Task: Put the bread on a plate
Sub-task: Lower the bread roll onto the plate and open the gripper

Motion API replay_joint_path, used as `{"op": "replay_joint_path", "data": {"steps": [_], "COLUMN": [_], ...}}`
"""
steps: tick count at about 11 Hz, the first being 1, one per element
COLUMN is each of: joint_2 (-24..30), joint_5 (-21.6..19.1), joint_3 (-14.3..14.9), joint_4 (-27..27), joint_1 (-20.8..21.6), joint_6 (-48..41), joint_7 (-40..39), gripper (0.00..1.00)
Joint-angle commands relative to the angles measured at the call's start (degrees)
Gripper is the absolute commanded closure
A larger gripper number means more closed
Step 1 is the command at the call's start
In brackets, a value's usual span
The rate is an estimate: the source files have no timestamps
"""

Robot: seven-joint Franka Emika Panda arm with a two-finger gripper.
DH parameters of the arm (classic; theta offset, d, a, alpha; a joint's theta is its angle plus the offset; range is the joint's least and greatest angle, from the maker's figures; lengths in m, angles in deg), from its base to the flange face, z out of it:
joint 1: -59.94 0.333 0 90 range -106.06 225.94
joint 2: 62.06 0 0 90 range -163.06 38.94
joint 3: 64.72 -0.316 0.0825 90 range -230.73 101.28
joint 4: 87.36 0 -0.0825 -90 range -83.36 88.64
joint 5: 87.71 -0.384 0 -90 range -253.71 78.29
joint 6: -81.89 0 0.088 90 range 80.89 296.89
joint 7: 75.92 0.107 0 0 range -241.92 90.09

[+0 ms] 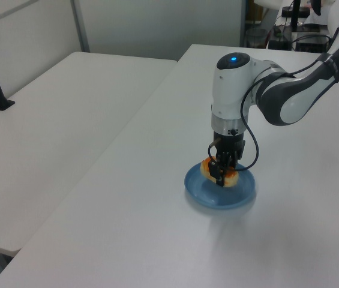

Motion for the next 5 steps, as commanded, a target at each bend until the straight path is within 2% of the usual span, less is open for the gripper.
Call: {"op": "replay_joint_path", "data": {"steps": [1,3,5], "joint_2": [-0.34,-0.26,3.67], "joint_5": [1.13,1.13,0.79], "joint_3": [0.26,0.26,0.26], "joint_4": [-1.21,-1.21,-1.21], "joint_1": [0.79,0.52,-1.14], "joint_6": [0.13,-0.05,-1.88], "joint_7": [1.5,1.41,0.97], "gripper": [0.0,0.0,0.0]}}
